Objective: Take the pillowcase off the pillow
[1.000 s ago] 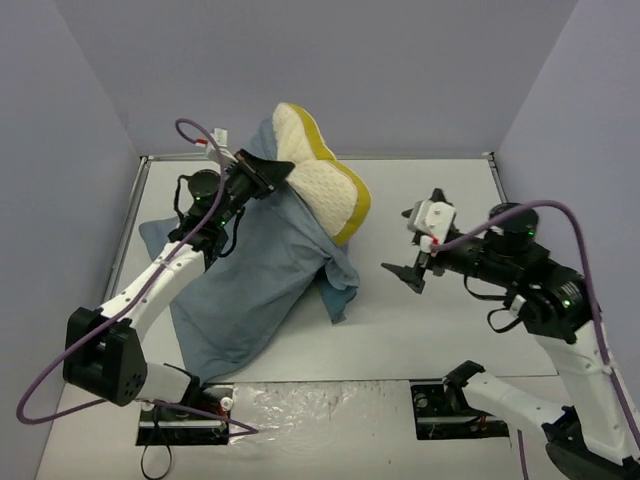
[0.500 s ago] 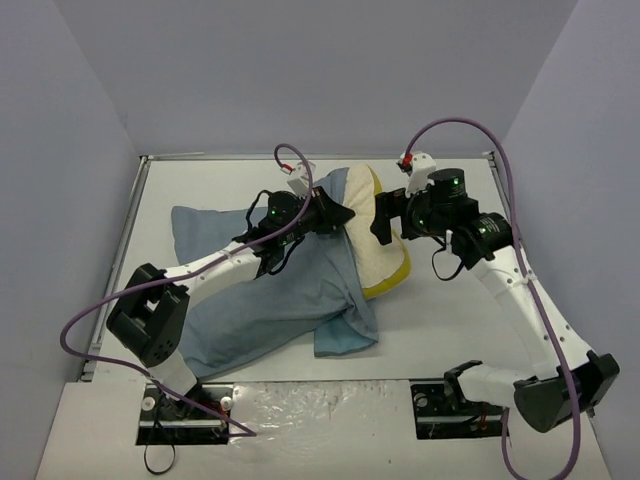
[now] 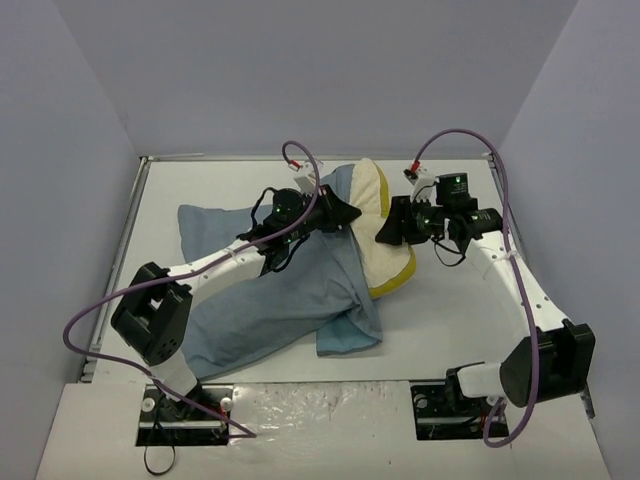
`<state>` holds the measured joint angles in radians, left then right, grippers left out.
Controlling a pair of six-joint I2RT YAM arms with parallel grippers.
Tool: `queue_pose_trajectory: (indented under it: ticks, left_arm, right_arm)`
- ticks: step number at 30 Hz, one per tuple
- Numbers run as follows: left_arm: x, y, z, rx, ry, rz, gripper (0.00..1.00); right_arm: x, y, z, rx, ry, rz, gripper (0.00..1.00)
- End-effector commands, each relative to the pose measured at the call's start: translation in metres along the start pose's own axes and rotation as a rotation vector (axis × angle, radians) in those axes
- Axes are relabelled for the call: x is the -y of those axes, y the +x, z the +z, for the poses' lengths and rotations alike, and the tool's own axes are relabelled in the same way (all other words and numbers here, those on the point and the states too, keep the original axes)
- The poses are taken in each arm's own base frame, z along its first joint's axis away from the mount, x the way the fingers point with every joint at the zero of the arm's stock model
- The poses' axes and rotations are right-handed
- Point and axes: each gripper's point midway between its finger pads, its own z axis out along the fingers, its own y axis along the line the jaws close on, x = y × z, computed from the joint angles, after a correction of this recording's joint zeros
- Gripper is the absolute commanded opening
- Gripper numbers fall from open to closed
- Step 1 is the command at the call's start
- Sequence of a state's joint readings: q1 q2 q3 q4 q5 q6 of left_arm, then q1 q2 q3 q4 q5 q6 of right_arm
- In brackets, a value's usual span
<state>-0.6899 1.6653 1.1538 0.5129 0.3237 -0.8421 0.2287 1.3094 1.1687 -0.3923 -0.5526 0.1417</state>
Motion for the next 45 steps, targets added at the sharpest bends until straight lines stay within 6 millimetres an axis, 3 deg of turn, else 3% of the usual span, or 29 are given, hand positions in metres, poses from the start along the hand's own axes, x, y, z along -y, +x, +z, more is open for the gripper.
queue_pose_trajectory:
  ticks: [1,3,6,8,10,11,12,13,14,15,16,17,18,19,20,23,27,29,35,40,41,45]
  left_arm:
    - [0.092,-0.05,-0.008,0.117,0.263,0.099,0.02]
    - [0.1,-0.053,-0.01,0.118,0.286,0.113,0.02]
    - [0.107,-0.056,-0.012,0.112,0.302,0.123,0.02]
    - [0.11,-0.057,-0.013,0.097,0.309,0.134,0.04]
    - [0.114,-0.06,-0.018,0.079,0.298,0.155,0.26]
    - [0.115,-0.063,-0.021,0.077,0.283,0.169,0.62]
    - [0.122,-0.072,-0.032,0.092,0.271,0.19,0.84]
    - [0.112,-0.07,-0.037,0.066,0.209,0.229,0.96]
    - [0.118,-0.088,-0.054,0.122,0.168,0.258,0.94]
    - [0.114,-0.092,-0.064,0.131,0.127,0.273,0.94]
    - [0.09,-0.083,-0.073,0.094,0.033,0.282,0.94]
    - [0.081,-0.083,-0.085,0.1,-0.02,0.282,0.94]
    - [0.069,-0.091,-0.111,0.134,-0.125,0.276,0.94]
    - [0.035,-0.071,-0.123,0.096,-0.234,0.252,0.94]
    - [0.03,-0.074,-0.146,0.133,-0.28,0.237,0.94]
    - [-0.044,-0.049,-0.191,0.148,-0.551,0.129,0.96]
    - [-0.109,-0.006,-0.223,0.081,-0.739,-0.028,0.95]
    - [-0.132,0.02,-0.23,0.036,-0.803,-0.059,0.95]
    - [-0.162,0.061,-0.222,-0.049,-0.811,-0.092,0.95]
    - [-0.181,0.071,-0.22,-0.046,-0.836,-0.13,1.0]
    - [-0.18,0.068,-0.215,-0.023,-0.807,-0.138,0.85]
    - [-0.184,0.066,-0.213,0.007,-0.792,-0.169,0.41]
  right_arm:
    - [-0.029,0.003,0.0,-0.049,-0.309,0.023,0.39]
    - [-0.034,0.001,-0.007,-0.045,-0.391,0.02,0.3]
    - [-0.045,-0.012,-0.027,0.006,-0.484,-0.018,0.01]
    - [-0.041,-0.02,-0.037,0.049,-0.468,-0.049,0.0]
    - [-0.038,-0.029,-0.046,0.093,-0.414,-0.109,0.0]
    - [-0.026,-0.034,-0.049,0.125,-0.355,-0.148,0.0]
    - [-0.024,-0.038,-0.056,0.152,-0.335,-0.171,0.0]
    - [-0.019,-0.041,-0.059,0.169,-0.309,-0.185,0.0]
    - [-0.002,-0.047,-0.068,0.207,-0.267,-0.192,0.0]
    - [0.001,-0.05,-0.077,0.235,-0.255,-0.212,0.0]
    - [0.009,-0.051,-0.083,0.253,-0.238,-0.216,0.0]
    - [0.015,-0.054,-0.09,0.276,-0.224,-0.225,0.0]
    - [0.028,-0.056,-0.101,0.309,-0.202,-0.243,0.0]
    - [0.035,-0.056,-0.104,0.321,-0.186,-0.244,0.0]
    - [0.042,-0.054,-0.107,0.325,-0.175,-0.237,0.0]
    - [0.062,-0.046,-0.109,0.312,-0.186,-0.242,0.0]
    - [0.079,-0.033,-0.095,0.25,-0.207,-0.246,0.0]
    - [0.088,-0.027,-0.092,0.233,-0.177,-0.255,0.0]
    - [0.092,-0.017,-0.088,0.209,-0.16,-0.281,0.0]
    - [0.092,-0.011,-0.087,0.19,-0.169,-0.286,0.0]
    - [0.093,-0.011,-0.087,0.187,-0.169,-0.287,0.0]
    - [0.093,-0.008,-0.086,0.178,-0.172,-0.284,0.0]
